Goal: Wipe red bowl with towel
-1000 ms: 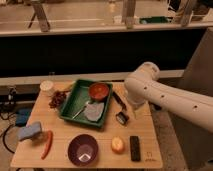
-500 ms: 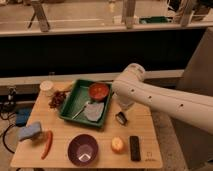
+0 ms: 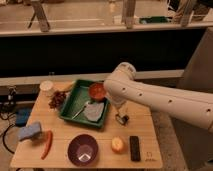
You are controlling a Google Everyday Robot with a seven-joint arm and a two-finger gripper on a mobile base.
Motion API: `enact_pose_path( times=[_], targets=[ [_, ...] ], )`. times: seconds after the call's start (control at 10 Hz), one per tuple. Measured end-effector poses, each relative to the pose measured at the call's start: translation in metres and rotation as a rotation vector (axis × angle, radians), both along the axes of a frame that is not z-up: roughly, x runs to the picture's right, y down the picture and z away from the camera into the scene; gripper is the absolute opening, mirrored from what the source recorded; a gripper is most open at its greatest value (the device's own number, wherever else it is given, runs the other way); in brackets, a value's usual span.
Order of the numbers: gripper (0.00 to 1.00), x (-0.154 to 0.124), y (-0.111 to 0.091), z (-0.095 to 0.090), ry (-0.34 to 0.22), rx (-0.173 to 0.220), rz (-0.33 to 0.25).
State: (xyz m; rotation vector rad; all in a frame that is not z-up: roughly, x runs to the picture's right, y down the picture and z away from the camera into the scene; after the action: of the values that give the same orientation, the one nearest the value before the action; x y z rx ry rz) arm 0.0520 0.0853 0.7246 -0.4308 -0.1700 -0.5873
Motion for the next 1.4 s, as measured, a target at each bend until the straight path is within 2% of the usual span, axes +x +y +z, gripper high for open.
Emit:
enact_pose_path(
  times=[0.1,0.5,0.6,0.7,0.9,1.1,1.4],
  targets=[
    [0.80,-0.002,0.001,0.002,-0.009,0.003,-0.011],
    [0.80,-0.044,0.000,0.017,-0.066,0.008,-0.076],
    [0.78,-0.045,-0.001,0.019,-0.075,0.008,-0.083],
    [0.73,-0.045,-0.001,0.020,-0.076,0.004,-0.078],
    [0.53,-0.050,0.005,0.019,-0.087,-0.008,-0.086],
    [0.33,-0.054,0.021,0.010,-0.095,-0.018,-0.086],
    [0.04,-0.063,0.029,0.010,-0.114,-0.029,-0.094]
  ],
)
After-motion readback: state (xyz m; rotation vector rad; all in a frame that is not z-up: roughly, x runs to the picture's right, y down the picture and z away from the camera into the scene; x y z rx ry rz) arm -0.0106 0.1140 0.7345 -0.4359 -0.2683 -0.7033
